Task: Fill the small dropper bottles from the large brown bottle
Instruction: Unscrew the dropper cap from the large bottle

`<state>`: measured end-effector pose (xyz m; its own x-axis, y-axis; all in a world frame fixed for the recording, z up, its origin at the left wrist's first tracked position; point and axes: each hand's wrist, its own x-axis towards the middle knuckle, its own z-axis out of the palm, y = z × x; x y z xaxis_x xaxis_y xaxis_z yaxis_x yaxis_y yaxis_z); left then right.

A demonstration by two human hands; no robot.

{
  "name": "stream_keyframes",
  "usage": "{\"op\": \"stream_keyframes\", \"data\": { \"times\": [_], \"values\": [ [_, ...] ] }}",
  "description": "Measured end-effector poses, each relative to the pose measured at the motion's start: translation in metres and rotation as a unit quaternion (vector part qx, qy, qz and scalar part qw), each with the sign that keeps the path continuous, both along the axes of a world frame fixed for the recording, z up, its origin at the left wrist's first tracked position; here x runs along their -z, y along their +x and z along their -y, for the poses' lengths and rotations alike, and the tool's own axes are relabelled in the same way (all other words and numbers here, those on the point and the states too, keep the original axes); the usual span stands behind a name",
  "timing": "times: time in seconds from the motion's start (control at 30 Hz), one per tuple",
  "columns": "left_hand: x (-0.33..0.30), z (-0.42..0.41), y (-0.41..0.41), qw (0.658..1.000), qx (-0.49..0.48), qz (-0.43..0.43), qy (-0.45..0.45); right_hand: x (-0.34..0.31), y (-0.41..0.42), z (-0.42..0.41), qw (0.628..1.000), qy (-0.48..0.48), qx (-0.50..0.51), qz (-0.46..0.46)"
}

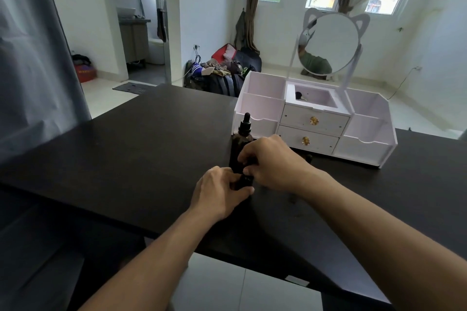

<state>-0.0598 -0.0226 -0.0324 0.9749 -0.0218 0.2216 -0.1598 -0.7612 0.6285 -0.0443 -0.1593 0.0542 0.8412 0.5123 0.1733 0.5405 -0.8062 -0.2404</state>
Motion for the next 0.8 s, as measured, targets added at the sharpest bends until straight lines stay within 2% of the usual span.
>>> {"op": "stream_keyframes", "data": {
  "times": [0.07, 0.17, 0.23, 0.37, 0.57, 0.67, 0.8],
  "values": [
    [0.001, 0.000, 0.000, 1.000, -0.006, -0.007, -0.002, -0.004, 0.000, 0.001, 0.999, -0.019, -0.023, -0.016],
    [0.001, -0.001, 0.000, 1.000, -0.011, -0.010, -0.009, -0.011, 0.000, 0.004, 0.998, 0.011, -0.029, -0.053],
    [0.002, -0.001, 0.000, 1.000, -0.008, -0.006, -0.010, -0.012, 0.001, 0.005, 0.999, 0.021, -0.009, -0.043],
    [0.003, -0.002, 0.000, 1.000, 0.002, -0.011, -0.014, -0.005, 0.003, -0.001, 0.998, -0.059, 0.030, 0.005],
    [0.002, -0.002, 0.001, 1.000, 0.010, -0.004, 0.011, -0.010, 0.000, -0.002, 0.996, -0.086, -0.015, -0.016],
    [0.003, -0.002, 0.001, 1.000, 0.001, -0.005, 0.005, -0.013, -0.001, 0.002, 0.996, -0.071, -0.030, -0.037],
    [0.002, -0.001, 0.000, 1.000, -0.003, 0.005, -0.008, -0.008, 0.003, 0.002, 0.999, -0.051, 0.006, -0.009]
  ]
}}
